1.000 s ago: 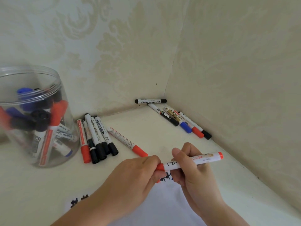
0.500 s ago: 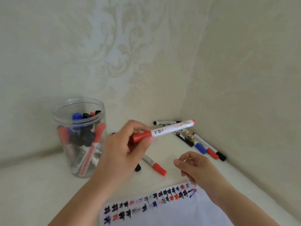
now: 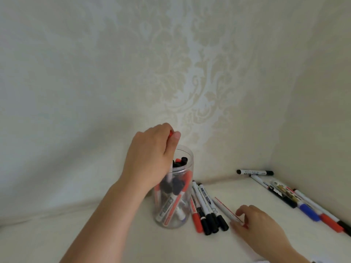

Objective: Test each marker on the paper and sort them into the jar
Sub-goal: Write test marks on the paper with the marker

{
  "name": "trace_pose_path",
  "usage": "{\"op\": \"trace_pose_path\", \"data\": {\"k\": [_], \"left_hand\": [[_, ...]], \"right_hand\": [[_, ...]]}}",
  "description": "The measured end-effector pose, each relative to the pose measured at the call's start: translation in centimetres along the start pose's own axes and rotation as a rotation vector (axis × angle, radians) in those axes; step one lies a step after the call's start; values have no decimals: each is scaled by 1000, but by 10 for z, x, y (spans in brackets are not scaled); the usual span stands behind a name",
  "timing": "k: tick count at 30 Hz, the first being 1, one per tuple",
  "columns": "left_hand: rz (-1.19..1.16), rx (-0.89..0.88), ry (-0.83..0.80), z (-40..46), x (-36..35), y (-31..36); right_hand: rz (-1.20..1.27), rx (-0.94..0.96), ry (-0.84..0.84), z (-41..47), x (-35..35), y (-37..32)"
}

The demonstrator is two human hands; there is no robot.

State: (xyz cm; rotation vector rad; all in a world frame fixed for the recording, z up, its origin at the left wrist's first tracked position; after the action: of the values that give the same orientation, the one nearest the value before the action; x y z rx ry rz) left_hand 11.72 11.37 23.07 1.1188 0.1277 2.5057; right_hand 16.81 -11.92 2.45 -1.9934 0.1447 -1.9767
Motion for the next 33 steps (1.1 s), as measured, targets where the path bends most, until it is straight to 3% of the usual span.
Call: {"op": "trace_pose_path", "data": {"k": [2,6,9,11,15,17,20,22,25,27,31,33], "left_hand": [[89,-11,-168,-5,-25,-2],[173,45,-298,-9,-44,-17],[251,99,-457,-13,-62,-27],[199,101,-370,-12,-58,-24],[12,-84,9,-15,-29,17],[-208,-180,48,-26,-33,45],[-469,-225,-256,-50,-86,93],[-492,-235,-452,-72,-128,121],[-541,-291,-621,-99,-171,154],[-613,-292,-646,-109,-183,163],[-525,-414,-584,-124,-183,178],[-543,-407,-637,-131,-187,180]], "right_hand": [[-47,-6,-8,3,-4,1],[-83,-2,-8,2,-5,6],[62,-18,-16,-2,0,14],[239,-43,-14,-7,8,20],[662,-136,-58,-20,17,33],[902,-146,-102,-31,21,37],[1189,-56,-137,-51,35,39],[1253,34,-145,-62,45,39],[1315,109,-169,-74,48,41],[1311,111,-161,-80,47,49],[1213,108,-76,-86,43,67],[1248,131,-92,-88,37,68]]}}
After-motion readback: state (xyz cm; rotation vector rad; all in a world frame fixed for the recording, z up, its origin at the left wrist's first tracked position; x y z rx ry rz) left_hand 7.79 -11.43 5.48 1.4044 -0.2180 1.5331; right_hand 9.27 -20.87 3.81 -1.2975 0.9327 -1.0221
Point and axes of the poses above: each hand's wrist, its own z-axis towards the middle knuckle, its own x-axis out of the back of the hand, y = z × x, the point moved 9 cm from there along z, towards the middle knuckle, and after that the axes turned 5 degrees about -y, right-handed, at the moved point
